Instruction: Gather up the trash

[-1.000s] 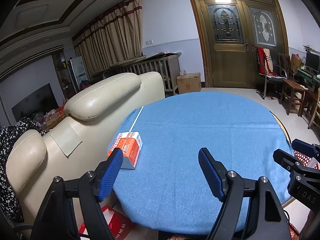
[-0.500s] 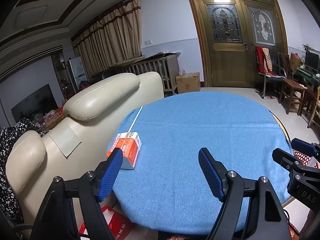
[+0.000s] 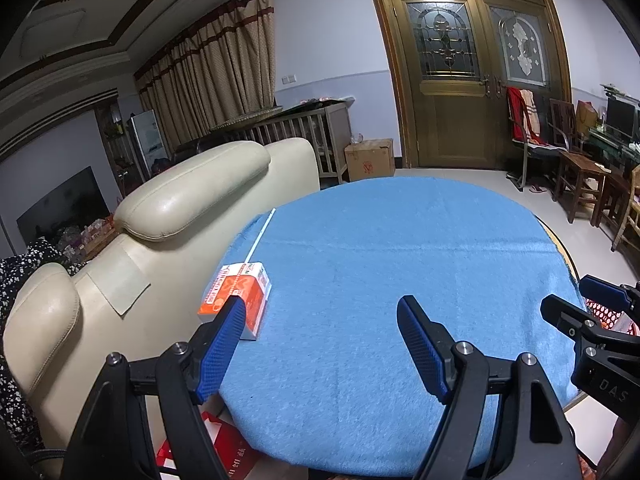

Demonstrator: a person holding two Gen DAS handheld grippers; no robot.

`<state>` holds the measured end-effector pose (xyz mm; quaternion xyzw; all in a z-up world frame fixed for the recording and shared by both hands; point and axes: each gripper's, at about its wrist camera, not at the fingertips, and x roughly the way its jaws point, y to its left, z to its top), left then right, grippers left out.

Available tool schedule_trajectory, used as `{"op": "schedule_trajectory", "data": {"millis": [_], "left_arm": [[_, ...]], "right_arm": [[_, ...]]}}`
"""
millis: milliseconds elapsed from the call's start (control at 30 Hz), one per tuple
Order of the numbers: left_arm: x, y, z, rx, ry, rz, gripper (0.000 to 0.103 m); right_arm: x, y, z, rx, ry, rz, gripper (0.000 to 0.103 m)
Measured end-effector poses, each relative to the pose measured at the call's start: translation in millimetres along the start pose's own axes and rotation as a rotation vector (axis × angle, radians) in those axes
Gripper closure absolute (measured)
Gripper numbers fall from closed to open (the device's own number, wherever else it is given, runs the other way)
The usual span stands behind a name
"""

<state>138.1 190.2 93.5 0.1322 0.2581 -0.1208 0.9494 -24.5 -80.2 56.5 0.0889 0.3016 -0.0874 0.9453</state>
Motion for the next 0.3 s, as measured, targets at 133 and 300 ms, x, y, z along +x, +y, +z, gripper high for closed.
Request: {"op": "schedule_trajectory", "data": {"millis": [133, 300], "left_arm": [[15.4, -7.0, 1.7, 0.006, 0.02, -0.009, 0.024], [46.9, -17.2, 2.6, 0.007, 0.073, -0.028, 0.024]], "right_arm": [[15.2, -8.5, 3.5, 0.012, 0.017, -0.013, 0.038], [50.0, -28.0, 4.6, 0.046, 0.051, -0.046, 0.038]]}}
